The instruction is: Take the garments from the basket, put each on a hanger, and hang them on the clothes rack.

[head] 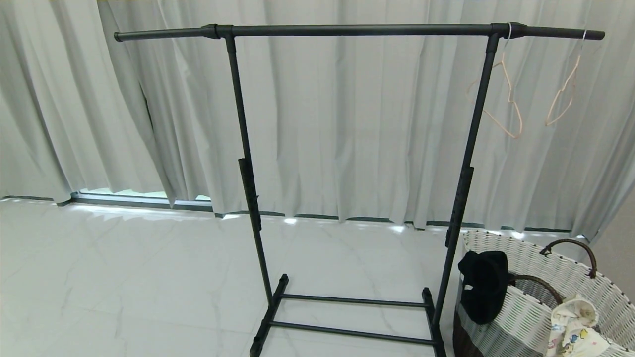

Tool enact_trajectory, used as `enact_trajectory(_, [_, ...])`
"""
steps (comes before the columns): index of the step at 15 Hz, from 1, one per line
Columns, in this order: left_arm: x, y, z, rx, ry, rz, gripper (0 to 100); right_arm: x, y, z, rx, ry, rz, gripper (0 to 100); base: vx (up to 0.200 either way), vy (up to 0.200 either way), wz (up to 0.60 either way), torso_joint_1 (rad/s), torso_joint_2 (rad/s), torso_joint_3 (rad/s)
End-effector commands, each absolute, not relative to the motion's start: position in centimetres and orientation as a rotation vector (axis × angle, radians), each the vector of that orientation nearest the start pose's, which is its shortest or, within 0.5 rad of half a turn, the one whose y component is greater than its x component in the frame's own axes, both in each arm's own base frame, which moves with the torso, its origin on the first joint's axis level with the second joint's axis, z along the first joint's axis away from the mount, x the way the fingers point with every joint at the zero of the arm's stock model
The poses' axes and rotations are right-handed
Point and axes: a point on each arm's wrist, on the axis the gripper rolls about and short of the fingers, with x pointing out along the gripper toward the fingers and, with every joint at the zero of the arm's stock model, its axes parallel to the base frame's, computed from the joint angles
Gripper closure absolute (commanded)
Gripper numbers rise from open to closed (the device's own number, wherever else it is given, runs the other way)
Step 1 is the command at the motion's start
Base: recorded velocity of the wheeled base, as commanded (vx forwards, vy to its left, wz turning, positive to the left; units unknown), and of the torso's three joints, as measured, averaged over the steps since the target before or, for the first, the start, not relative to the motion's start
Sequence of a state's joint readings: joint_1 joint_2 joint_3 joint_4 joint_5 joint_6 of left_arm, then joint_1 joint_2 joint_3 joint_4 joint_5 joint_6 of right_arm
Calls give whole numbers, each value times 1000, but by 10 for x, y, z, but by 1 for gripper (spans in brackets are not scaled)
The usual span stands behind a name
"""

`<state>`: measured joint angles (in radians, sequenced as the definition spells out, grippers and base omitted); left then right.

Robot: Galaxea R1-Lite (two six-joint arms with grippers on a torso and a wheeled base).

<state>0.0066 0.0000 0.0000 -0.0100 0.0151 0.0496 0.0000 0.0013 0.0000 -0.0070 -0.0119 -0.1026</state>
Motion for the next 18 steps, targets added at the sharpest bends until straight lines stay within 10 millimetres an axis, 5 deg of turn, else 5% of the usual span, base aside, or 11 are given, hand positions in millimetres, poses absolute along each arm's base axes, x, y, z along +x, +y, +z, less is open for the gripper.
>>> enact_trajectory(1, [-23,0,76,49,-7,22,0,-23,0,76,-103,-5,-13,0,200,-200,0,7,7,2])
enact_trajectory(8, [-23,0,76,49,-9,22,0,-23,0,76,-103,-5,-13,0,143,-200,0,3,6,5])
enact_trajectory(18, [-23,0,76,55,-9,22,0,-23,0,76,-101,-5,-14,0,0,0,0,0,0,0])
